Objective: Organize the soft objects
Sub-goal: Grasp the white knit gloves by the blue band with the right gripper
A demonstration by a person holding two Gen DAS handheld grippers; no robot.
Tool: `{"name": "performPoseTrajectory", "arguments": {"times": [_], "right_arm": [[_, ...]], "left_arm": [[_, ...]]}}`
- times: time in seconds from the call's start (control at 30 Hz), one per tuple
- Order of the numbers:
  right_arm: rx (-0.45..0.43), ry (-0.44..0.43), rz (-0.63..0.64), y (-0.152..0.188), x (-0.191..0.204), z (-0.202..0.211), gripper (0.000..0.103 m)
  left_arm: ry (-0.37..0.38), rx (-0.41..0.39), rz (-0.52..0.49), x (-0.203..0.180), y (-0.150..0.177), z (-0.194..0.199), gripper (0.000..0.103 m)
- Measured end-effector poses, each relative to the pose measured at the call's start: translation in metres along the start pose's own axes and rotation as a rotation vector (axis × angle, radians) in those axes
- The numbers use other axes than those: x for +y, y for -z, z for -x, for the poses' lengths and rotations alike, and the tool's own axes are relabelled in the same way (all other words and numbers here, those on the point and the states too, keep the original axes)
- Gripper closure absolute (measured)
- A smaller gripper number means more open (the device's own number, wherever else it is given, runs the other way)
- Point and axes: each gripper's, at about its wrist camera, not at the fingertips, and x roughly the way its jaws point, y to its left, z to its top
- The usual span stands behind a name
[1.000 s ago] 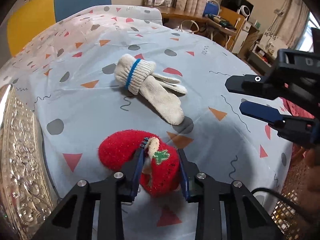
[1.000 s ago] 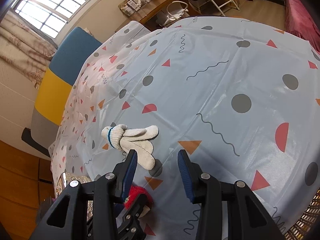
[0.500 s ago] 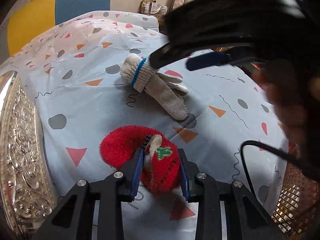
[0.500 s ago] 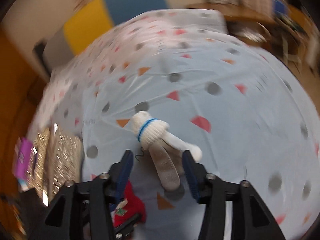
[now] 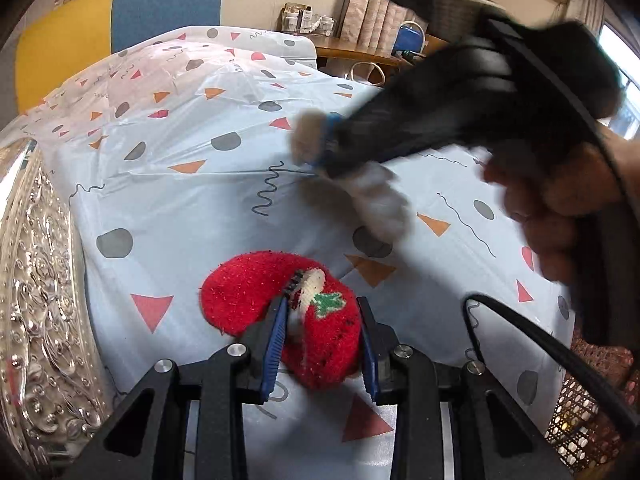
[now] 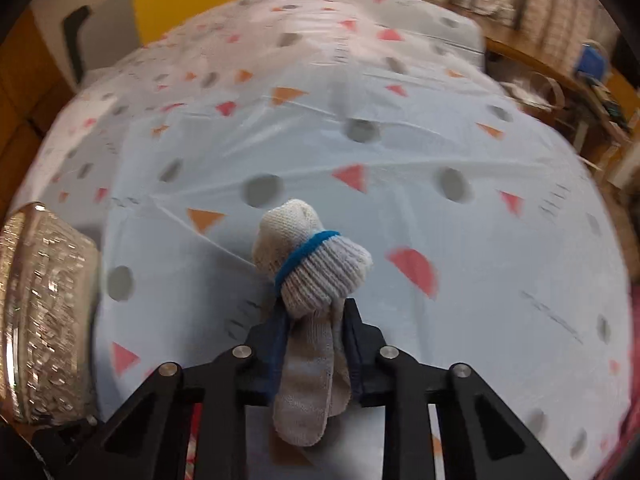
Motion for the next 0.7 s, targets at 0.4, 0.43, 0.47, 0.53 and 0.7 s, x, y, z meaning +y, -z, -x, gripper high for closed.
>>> {"name": "performPoseTrajectory", "arguments": {"times": [0.4, 0.43, 0.47, 0.53, 0.7], "right_arm": [[0.062, 0.024, -0.209, 0.043, -0.049, 0.009, 0.074], [0.059, 0.01, -0.231, 0.044, -0.053, 0.01, 0.074], [0.058, 0.004, -0.24, 0.045, -0.055, 0.011, 0.074], [0.055, 0.006, -0.23, 0.045, -0.056, 0.011, 0.074], [0.049, 0.054, -0.158, 0.042, -0.044, 0.01, 0.074]], "left_arm": [[-0.009, 0.04, 0.023, -0.014, -0.028, 0.018, 0.084], [-0.005, 0.036, 0.021, -0.014, -0.031, 0.021, 0.084], [-0.001, 0.031, 0.021, -0.014, -0.035, 0.024, 0.084], [-0.005, 0.015, 0.034, -0.011, -0.045, 0.033, 0.084], [-0.018, -0.044, 0.08, 0.005, -0.079, 0.056, 0.084]]}}
